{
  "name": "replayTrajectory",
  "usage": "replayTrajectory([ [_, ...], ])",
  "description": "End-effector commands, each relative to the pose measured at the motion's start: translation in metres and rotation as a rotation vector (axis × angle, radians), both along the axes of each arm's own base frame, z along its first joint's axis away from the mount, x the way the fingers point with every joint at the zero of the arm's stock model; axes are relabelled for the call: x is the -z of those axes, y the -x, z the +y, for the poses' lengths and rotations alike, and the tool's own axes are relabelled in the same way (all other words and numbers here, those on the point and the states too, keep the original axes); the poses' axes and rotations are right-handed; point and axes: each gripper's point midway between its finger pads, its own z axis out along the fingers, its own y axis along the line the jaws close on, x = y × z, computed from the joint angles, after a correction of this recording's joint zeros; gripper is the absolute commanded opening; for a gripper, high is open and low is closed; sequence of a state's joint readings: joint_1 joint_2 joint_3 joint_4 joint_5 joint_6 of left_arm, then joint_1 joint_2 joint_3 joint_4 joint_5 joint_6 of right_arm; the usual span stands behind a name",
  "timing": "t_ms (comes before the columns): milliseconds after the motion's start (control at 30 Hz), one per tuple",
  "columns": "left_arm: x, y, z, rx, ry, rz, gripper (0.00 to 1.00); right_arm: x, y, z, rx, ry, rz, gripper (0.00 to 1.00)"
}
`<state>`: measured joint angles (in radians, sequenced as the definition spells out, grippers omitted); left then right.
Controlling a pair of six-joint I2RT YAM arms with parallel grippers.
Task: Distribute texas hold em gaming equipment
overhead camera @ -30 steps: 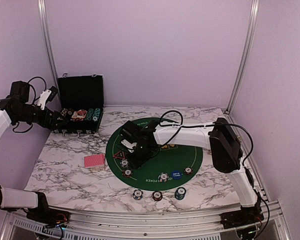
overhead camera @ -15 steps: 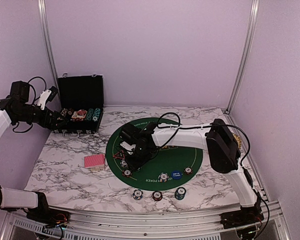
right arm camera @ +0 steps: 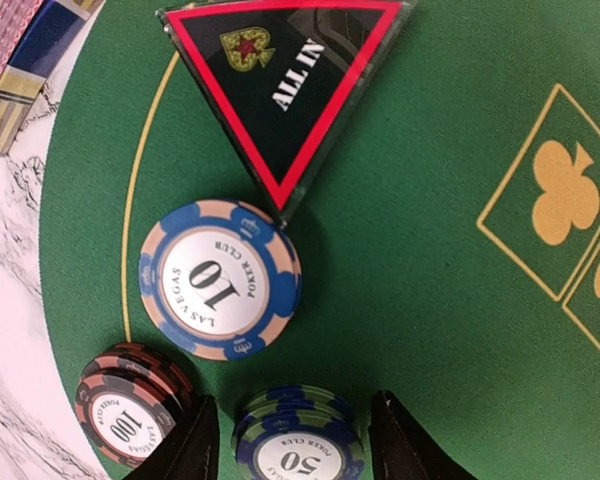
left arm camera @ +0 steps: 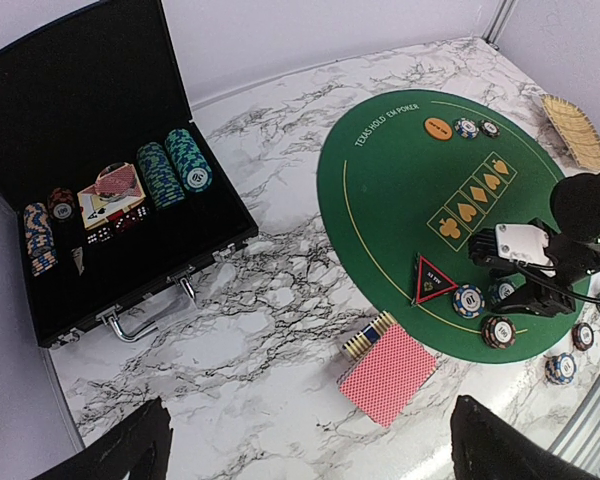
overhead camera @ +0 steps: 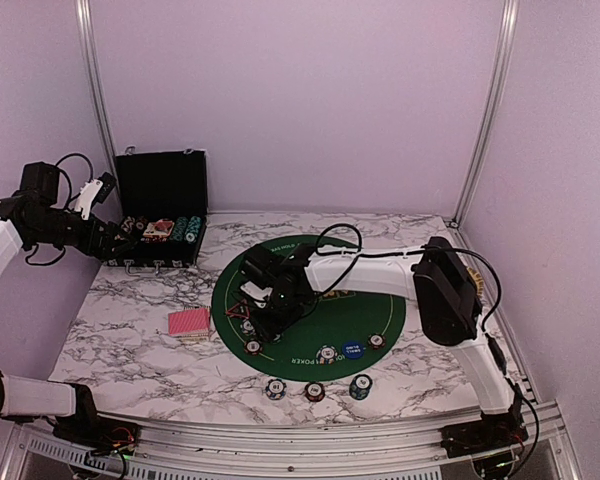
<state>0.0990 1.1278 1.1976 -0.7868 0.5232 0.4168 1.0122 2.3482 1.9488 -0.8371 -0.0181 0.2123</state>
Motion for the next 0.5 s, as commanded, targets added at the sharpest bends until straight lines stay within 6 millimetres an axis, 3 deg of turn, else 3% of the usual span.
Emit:
replayTrajectory([
  [0, 0.002, 0.006, -0.002, 0.015, 0.001, 0.009, 0.99, -0.039, -0.012, 0.002, 0.028, -0.088, -0.038, 0.5],
  [167, 0.002, 0.006, -0.002, 0.015, 0.002, 0.008, 0.99, -0.05, -0.016, -0.003, 0.039, -0.121, -0.038, 0.45],
  [467, 0.002, 0.007, -0.001, 0.012, -0.004, 0.004, 0.99, -0.031, -0.013, -0.01, 0.047, -0.123, 0.016, 0.42],
])
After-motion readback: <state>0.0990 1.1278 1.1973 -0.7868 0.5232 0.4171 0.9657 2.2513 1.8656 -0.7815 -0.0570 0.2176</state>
